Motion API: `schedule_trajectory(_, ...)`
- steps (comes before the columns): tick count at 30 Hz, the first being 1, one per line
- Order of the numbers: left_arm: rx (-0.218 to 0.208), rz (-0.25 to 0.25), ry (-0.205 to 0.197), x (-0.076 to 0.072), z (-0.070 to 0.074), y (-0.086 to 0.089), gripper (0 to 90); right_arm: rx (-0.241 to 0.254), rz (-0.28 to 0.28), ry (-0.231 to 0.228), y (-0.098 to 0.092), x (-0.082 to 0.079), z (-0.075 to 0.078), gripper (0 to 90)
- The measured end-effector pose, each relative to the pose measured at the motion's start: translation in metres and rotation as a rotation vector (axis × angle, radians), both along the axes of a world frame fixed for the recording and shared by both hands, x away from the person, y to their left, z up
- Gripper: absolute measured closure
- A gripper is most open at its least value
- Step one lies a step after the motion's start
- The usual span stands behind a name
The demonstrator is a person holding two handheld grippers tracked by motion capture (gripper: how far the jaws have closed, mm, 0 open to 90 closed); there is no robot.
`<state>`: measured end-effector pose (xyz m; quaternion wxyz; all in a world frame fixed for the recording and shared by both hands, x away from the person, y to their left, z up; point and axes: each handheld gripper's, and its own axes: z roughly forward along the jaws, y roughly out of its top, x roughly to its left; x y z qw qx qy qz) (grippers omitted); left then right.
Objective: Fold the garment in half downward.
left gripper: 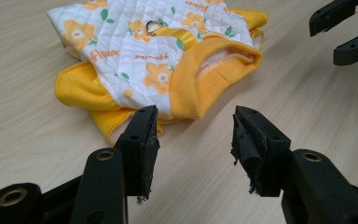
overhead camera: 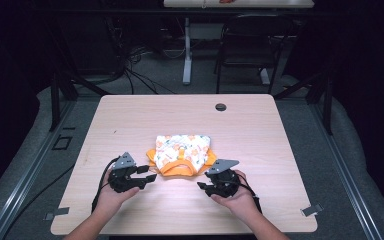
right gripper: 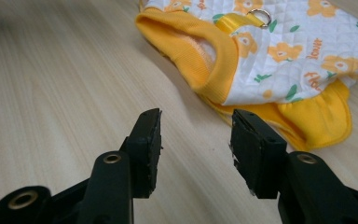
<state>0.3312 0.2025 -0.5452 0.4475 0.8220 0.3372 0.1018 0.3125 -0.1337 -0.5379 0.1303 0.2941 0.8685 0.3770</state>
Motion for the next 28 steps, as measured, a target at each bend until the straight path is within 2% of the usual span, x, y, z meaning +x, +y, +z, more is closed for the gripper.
schedule_trajectory(1,-0.008,0.003,0.006,-0.002,-0.001,0.001,50.4,-0.001,-0.003,-0.006,-0.001,-0.003,-0.001,52.5)
schedule_trajectory(6,0.011,-0.003,0.01,-0.008,-0.009,0.005,49.9,-0.013,-0.003,-0.016,-0.004,-0.01,-0.005,52.2)
schedule_trajectory(9,0.007,0.003,0.021,-0.01,-0.016,0.007,50.0,-0.022,-0.002,-0.034,-0.005,-0.012,-0.007,52.1)
schedule_trajectory(13,0.033,-0.002,0.015,-0.009,-0.024,0.007,50.2,-0.015,-0.01,-0.051,-0.007,-0.013,-0.01,52.1)
schedule_trajectory(14,0.033,-0.001,0.019,-0.01,-0.025,0.006,50.2,-0.026,-0.003,-0.056,-0.007,-0.013,-0.009,52.1)
schedule_trajectory(15,0.041,-0.006,0.013,-0.009,-0.025,0.005,50.2,-0.021,-0.008,-0.064,-0.007,-0.014,-0.011,51.9)
schedule_trajectory(16,0.037,-0.009,0.016,-0.01,-0.026,0.004,50.2,-0.031,0.001,-0.067,-0.008,-0.014,-0.012,51.9)
schedule_trajectory(19,0.06,-0.023,-0.009,-0.012,-0.026,0.001,50.4,-0.055,0.001,-0.066,-0.009,-0.014,-0.017,51.9)
schedule_trajectory(21,0.063,-0.031,-0.02,-0.014,-0.026,-0.002,50.4,-0.054,-0.002,-0.06,-0.009,-0.014,-0.02,51.9)
schedule_trajectory(28,0.076,-0.061,-0.025,-0.016,-0.028,-0.009,50.4,-0.049,-0.004,-0.062,-0.007,-0.014,-0.023,51.8)
